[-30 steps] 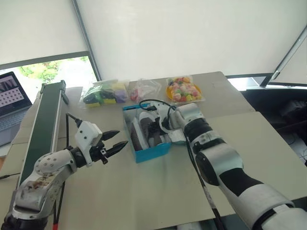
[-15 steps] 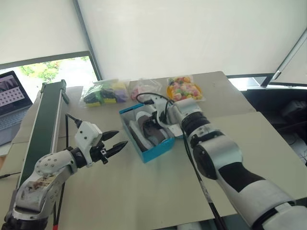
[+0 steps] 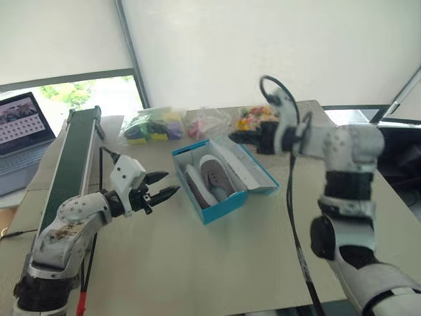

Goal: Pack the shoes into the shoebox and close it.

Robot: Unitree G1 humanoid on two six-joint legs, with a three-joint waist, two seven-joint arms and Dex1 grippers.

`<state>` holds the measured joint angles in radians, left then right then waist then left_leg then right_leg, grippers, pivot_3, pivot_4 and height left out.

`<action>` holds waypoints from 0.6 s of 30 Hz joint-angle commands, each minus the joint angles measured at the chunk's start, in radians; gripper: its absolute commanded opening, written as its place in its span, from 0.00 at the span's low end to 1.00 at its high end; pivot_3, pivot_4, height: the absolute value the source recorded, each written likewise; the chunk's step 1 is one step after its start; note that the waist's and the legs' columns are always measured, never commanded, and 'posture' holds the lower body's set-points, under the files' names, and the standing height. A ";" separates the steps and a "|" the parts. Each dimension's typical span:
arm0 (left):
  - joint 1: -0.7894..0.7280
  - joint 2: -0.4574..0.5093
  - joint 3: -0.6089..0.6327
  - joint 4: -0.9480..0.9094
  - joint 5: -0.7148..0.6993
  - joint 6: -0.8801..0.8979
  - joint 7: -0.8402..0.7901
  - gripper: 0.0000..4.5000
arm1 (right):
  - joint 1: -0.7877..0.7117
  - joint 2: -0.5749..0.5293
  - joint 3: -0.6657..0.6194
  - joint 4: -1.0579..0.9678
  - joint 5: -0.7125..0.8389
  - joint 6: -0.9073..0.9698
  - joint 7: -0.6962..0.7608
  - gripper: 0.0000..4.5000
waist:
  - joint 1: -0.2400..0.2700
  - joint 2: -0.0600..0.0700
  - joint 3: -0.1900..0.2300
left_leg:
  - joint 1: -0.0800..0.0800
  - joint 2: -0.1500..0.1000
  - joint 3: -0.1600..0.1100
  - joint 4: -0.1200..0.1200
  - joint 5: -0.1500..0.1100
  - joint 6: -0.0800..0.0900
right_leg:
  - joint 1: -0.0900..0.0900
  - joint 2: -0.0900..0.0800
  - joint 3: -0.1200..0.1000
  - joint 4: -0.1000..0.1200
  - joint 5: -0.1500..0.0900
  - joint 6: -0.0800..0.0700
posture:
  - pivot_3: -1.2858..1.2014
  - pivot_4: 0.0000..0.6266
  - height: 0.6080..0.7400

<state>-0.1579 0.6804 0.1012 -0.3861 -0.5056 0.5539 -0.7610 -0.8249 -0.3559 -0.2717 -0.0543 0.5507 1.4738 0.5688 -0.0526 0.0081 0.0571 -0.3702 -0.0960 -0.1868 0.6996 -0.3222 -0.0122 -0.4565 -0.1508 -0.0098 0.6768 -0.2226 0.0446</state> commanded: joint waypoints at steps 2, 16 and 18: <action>-0.067 0.010 -0.018 0.043 0.014 -0.038 -0.045 0.59 | 0.262 -0.105 -0.116 -0.299 0.159 0.053 0.092 0.07 | 0.012 0.000 0.000 | 0.000 0.000 0.001 0.000 0.000 0.000 | 0.000 0.000 0.000 -0.002 0.000 0.000 | 0.52 0.24 0.29; -0.176 -0.021 -0.071 0.147 0.033 -0.055 -0.107 0.59 | 0.514 0.094 -0.088 -0.251 -0.102 -0.127 -0.358 0.01 | 0.013 -0.007 0.004 | 0.024 0.006 0.013 -0.008 -0.002 0.006 | 0.026 0.011 -0.002 -0.031 -0.004 0.006 | 0.52 0.24 0.29; -0.183 -0.024 -0.073 0.144 0.032 -0.051 -0.108 0.59 | 0.470 0.185 -0.157 -0.178 -0.114 -0.145 -0.429 0.01 | 0.012 -0.007 0.004 | 0.021 0.007 0.016 -0.007 0.004 -0.004 | 0.021 0.013 0.000 -0.028 -0.003 0.005 | 0.52 0.24 0.29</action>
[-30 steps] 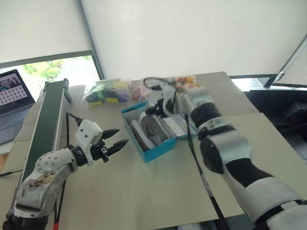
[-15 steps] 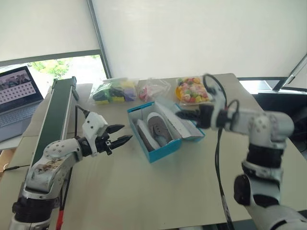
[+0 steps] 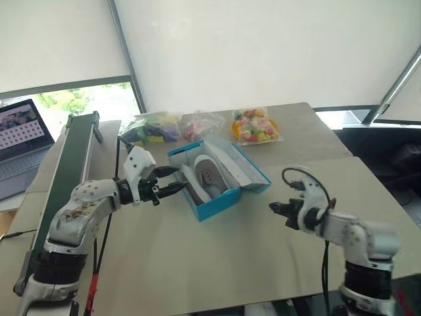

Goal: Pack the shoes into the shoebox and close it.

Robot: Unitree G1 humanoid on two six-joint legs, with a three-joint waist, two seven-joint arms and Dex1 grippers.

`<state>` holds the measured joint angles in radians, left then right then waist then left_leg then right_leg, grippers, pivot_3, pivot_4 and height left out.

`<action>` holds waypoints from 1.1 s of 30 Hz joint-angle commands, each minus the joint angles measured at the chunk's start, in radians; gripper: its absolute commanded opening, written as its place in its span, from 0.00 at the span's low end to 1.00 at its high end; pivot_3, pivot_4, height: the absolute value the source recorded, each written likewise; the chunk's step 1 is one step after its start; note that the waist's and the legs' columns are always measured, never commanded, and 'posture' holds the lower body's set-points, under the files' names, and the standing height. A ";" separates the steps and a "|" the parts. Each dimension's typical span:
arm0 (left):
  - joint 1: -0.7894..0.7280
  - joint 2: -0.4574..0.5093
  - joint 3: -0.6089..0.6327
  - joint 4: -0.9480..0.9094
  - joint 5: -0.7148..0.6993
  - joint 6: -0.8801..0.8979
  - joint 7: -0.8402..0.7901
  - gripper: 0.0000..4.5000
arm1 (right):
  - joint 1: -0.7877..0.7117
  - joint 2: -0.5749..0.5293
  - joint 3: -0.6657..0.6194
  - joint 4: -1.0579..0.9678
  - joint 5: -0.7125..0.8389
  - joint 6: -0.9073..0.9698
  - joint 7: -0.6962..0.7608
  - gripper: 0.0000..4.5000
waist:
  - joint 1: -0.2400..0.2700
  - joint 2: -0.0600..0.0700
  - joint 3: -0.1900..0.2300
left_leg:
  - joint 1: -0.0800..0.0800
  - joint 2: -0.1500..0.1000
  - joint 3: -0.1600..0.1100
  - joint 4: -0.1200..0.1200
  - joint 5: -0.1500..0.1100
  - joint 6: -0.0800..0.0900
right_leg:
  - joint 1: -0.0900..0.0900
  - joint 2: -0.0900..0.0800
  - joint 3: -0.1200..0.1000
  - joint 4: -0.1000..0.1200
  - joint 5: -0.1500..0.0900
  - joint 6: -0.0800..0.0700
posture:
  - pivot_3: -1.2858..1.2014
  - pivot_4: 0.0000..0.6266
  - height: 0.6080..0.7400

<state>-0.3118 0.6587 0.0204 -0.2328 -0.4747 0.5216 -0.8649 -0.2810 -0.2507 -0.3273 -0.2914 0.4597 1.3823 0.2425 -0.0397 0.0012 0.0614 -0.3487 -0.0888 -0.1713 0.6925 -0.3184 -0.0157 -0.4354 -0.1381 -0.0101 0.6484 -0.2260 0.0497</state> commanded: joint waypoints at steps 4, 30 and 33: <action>-0.036 -0.005 0.007 -0.009 0.003 -0.015 -0.005 0.59 | -0.146 0.153 -0.197 0.182 -0.046 -0.105 -0.197 0.01 | -0.002 0.001 -0.001 | -0.005 0.000 0.000 0.002 0.002 -0.003 | -0.005 -0.003 0.002 0.002 0.001 -0.001 | 0.52 0.24 0.29; -0.015 -0.013 0.017 -0.072 -0.009 0.011 0.036 0.59 | -0.523 0.245 -0.585 0.931 0.274 -0.641 -0.174 0.01 | -0.024 0.001 -0.001 | -0.008 -0.002 0.010 0.004 -0.004 0.007 | -0.013 -0.009 0.005 0.015 0.001 -0.001 | 0.52 0.24 0.29; -0.015 -0.012 0.018 -0.072 -0.009 0.011 0.035 0.59 | -0.540 0.264 -0.585 0.920 0.373 -0.667 -0.061 0.01 | -0.032 0.001 -0.001 | -0.009 -0.002 0.009 0.004 -0.004 0.007 | -0.014 -0.009 0.006 0.016 0.001 -0.001 | 0.52 0.24 0.29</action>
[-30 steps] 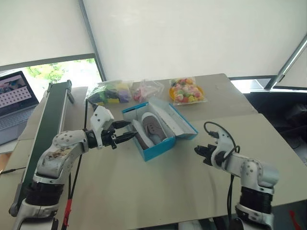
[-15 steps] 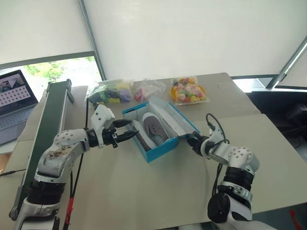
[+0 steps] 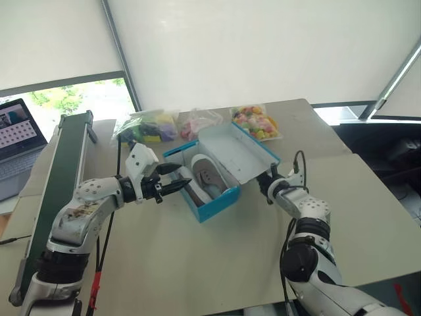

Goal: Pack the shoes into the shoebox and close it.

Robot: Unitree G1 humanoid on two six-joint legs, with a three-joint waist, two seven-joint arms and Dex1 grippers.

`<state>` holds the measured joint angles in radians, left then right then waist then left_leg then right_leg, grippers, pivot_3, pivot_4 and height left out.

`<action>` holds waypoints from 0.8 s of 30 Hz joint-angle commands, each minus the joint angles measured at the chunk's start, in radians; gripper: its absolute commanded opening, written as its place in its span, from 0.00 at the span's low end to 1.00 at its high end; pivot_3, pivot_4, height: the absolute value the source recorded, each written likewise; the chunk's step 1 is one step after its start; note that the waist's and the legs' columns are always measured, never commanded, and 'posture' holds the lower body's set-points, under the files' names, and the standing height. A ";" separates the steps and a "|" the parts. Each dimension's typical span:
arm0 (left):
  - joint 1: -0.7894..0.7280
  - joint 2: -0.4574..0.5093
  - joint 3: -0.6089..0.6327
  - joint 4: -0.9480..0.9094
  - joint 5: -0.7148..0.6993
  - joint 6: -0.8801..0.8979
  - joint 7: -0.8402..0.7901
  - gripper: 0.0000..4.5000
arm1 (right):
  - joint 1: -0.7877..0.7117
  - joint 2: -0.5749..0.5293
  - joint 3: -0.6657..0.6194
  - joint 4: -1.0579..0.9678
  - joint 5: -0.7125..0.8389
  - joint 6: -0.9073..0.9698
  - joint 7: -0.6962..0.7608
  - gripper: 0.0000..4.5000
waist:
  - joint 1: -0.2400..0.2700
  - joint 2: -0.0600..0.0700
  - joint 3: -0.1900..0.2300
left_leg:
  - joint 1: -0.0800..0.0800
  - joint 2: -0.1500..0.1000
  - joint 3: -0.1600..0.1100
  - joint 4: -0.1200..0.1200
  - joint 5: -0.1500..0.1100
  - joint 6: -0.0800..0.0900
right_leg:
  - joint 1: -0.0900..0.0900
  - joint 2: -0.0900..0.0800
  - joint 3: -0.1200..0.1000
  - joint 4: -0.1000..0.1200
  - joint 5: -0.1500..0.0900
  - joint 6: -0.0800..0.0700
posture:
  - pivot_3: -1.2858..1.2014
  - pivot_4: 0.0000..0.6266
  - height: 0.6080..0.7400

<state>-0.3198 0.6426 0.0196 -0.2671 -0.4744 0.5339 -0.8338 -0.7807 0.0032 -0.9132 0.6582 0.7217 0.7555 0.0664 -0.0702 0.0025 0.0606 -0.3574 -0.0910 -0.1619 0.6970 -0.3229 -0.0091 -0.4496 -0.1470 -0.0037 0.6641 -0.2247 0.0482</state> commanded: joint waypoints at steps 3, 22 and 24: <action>-0.006 0.002 0.015 -0.042 -0.008 0.000 0.006 0.59 | -0.027 0.023 0.064 -0.093 0.164 -0.013 0.206 0.01 | -0.002 0.000 0.000 | 0.000 0.000 -0.002 0.000 -0.001 0.001 | -0.001 0.000 0.001 0.000 0.000 0.000 | 0.52 0.24 0.29; 0.037 0.001 0.047 -0.125 -0.026 0.045 0.059 0.59 | 0.045 -0.207 1.000 -0.523 -0.201 -0.024 0.627 0.01 | -0.001 0.001 -0.001 | -0.003 -0.001 -0.006 -0.001 -0.001 0.001 | -0.007 0.000 0.005 0.001 0.001 0.001 | 0.52 0.24 0.29; 0.042 0.000 0.053 -0.134 -0.028 0.048 0.066 0.59 | 0.002 -0.203 1.075 -0.454 -0.300 -0.100 0.622 0.01 | -0.001 0.000 -0.001 | -0.002 0.000 -0.005 -0.001 0.000 0.000 | -0.007 0.000 0.005 0.000 0.001 0.001 | 0.52 0.24 0.29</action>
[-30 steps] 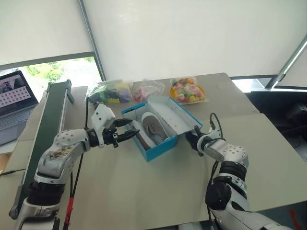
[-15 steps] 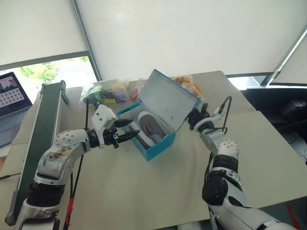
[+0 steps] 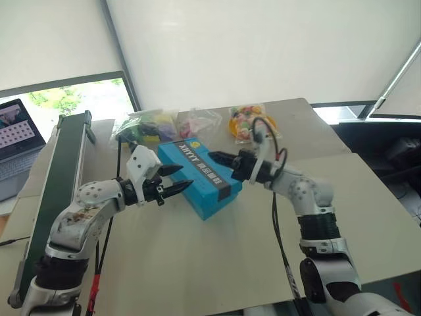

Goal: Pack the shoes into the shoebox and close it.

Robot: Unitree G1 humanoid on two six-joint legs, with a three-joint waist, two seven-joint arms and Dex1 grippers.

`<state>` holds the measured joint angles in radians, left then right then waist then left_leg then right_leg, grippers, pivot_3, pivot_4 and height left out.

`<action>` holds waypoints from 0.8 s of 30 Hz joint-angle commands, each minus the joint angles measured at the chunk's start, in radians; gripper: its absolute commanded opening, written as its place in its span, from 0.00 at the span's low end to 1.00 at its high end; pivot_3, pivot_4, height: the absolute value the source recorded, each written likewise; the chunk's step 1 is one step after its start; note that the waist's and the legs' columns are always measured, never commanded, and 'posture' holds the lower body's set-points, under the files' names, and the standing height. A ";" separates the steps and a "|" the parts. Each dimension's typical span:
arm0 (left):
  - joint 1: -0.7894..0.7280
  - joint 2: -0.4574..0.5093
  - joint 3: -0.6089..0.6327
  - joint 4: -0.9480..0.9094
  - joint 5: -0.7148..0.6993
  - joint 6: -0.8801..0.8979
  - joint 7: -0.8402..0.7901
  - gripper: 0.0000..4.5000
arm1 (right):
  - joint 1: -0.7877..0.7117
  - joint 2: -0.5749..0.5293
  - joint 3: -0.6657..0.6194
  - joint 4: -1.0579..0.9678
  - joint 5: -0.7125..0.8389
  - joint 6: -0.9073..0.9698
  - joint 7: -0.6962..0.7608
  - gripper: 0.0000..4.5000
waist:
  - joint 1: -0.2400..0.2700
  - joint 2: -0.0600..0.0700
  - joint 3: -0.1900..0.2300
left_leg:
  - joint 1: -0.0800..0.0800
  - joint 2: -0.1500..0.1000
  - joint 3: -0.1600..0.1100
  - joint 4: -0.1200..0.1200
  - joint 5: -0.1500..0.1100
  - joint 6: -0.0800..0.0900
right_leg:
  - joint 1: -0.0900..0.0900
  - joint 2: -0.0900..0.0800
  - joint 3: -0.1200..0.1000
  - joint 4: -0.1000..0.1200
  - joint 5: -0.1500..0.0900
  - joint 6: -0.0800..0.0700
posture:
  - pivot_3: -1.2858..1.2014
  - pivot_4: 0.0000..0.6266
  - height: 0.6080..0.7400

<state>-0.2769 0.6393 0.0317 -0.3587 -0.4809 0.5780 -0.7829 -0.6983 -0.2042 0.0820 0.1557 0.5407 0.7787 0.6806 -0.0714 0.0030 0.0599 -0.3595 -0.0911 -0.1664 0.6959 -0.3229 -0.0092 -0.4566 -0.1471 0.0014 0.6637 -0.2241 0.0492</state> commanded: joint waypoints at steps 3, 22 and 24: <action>0.010 0.000 0.049 -0.056 -0.032 0.014 0.031 0.59 | -0.151 0.059 0.148 0.239 -0.228 -0.256 0.002 0.01 | 0.003 0.000 0.000 | 0.001 0.000 0.001 0.000 0.000 -0.001 | 0.000 0.000 0.000 0.000 0.000 0.000 | 0.52 0.24 0.29; 0.127 -0.046 0.133 -0.172 -0.061 0.054 0.194 0.59 | -0.349 0.263 0.107 0.880 -0.458 -0.554 -0.035 0.01 | -0.011 0.000 -0.003 | 0.007 -0.001 -0.002 0.000 -0.003 -0.003 | -0.001 0.003 0.005 0.010 0.001 -0.002 | 0.52 0.24 0.29; 0.138 -0.071 0.167 -0.172 -0.067 0.059 0.235 0.59 | -0.339 0.242 0.034 0.745 -0.390 -0.494 -0.016 0.01 | -0.012 0.000 -0.003 | 0.007 -0.001 -0.003 0.000 -0.003 -0.003 | -0.001 0.005 0.005 0.010 0.001 -0.002 | 0.52 0.24 0.29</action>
<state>-0.1396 0.5804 0.1423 -0.4984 -0.5306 0.6373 -0.5892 -1.0405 0.0544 0.1777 1.0095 0.0898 0.2347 0.6503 -0.0833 0.0031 0.0568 -0.3536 -0.0920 -0.1706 0.6963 -0.3262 -0.0125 -0.4577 -0.1411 0.0061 0.6734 -0.2233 0.0477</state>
